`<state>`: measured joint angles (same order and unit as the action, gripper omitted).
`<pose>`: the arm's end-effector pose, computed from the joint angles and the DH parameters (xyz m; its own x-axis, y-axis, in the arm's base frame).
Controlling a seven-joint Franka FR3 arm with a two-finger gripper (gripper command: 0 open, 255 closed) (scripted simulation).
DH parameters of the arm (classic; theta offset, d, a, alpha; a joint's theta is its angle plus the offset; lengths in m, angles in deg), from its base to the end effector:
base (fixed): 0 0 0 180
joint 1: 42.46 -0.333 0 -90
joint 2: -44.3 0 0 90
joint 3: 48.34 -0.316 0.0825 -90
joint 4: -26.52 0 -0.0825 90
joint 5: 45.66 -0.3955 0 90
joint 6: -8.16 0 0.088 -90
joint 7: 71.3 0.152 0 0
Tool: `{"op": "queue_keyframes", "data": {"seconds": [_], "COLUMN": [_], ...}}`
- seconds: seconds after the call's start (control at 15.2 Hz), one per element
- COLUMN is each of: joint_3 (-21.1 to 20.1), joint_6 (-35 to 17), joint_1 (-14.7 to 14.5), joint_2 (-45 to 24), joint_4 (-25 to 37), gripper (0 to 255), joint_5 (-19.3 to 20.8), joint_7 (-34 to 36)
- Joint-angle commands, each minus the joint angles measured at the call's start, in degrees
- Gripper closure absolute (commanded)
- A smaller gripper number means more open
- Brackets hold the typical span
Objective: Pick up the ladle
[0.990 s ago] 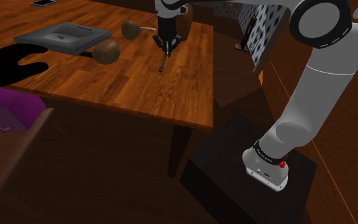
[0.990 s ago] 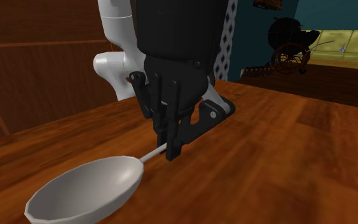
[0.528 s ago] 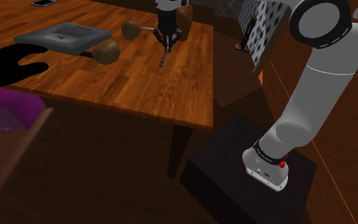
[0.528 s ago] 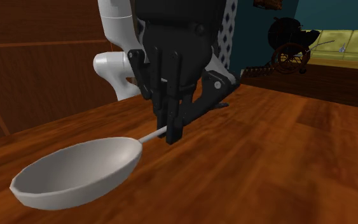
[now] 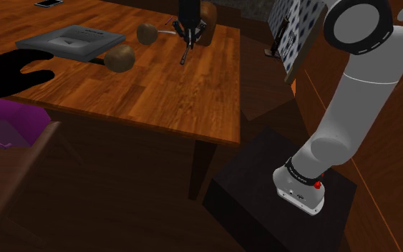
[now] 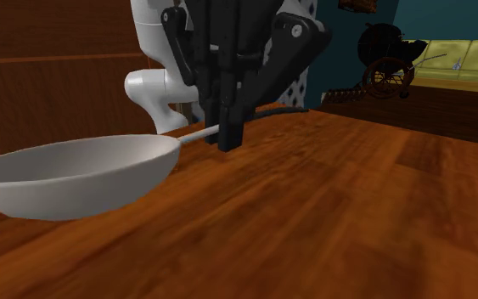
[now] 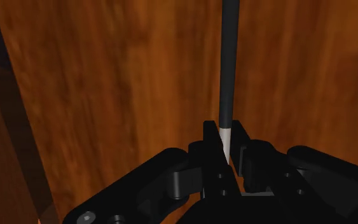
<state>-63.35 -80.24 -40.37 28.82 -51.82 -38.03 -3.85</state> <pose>0.6280 0.1040 0.5170 0.5778 -0.8158 0.0261 -0.8132 -0.5727 0.1034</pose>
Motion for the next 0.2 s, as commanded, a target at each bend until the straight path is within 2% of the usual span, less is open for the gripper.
{"op": "queue_keyframes", "data": {"seconds": [0.0, 0.13], "joint_3": [-0.1, -0.1], "joint_6": [2.1, 2.2], "joint_1": [-0.2, -0.3], "joint_2": [-0.5, -0.5], "joint_4": [2.6, 2.7], "gripper": [255, 255], "joint_5": [0.1, 0.1], "joint_7": [0.0, 0.0]}}
